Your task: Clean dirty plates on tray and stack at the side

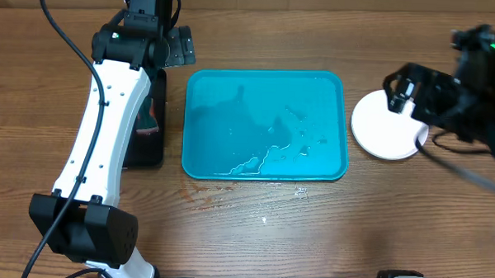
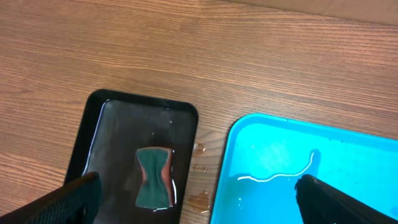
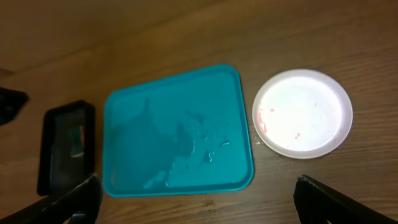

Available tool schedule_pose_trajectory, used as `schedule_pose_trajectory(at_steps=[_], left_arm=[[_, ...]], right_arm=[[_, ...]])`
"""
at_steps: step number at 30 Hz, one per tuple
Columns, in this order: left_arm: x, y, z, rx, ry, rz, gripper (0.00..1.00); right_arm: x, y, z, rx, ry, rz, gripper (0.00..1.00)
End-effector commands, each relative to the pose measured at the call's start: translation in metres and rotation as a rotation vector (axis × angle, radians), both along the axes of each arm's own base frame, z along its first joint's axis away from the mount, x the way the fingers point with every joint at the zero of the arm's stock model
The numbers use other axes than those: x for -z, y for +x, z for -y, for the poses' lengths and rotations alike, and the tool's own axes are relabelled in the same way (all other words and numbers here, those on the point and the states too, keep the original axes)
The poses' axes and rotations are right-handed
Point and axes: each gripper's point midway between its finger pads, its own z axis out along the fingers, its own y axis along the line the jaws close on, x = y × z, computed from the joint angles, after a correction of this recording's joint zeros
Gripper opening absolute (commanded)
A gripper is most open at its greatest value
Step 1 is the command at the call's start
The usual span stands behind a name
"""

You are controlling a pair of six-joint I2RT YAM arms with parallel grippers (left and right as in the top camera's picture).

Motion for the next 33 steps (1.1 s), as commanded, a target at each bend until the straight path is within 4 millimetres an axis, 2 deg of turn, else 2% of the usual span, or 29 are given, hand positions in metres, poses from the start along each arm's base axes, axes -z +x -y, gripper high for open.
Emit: schedule_pose_trajectory(at_steps=[1,6,9,12,17,21,25,33], left_arm=[[0.0,0.002,-0.005,0.001,0.027,-0.003,1.0],[0.0,0.002,-0.005,0.001,0.026,-0.002,1.0],[0.0,0.002,-0.005,0.001,0.027,-0.003,1.0],[0.0,0.002,-0.005,0.001,0.026,-0.002,1.0],[0.0,0.002,-0.005,0.001,0.026,-0.002,1.0],[0.0,0.002,-0.005,0.001,0.027,-0.003,1.0],[0.0,0.002,-0.005,0.001,0.026,-0.002,1.0],[0.0,0.002,-0.005,0.0,0.026,-0.002,1.0]], right_arm=[[-0.013,-0.01,-0.002,-0.015,0.003,0.045,1.0],[-0.018,-0.015,-0.002,-0.015,0.003,0.063,1.0],[-0.014,-0.016,-0.002,-0.015,0.003,0.043,1.0],[-0.007,-0.028,-0.004,-0.022,0.005,-0.002,1.0],[-0.029,-0.017,-0.009,-0.072,-0.061,0.194,1.0],[-0.031,-0.014,-0.015,-0.133,-0.108,0.374,1.0],[-0.008,-0.021,-0.015,-0.145,-0.134,0.512,1.0],[0.061,-0.044,-0.009,-0.115,-0.163,0.792,1.0]])
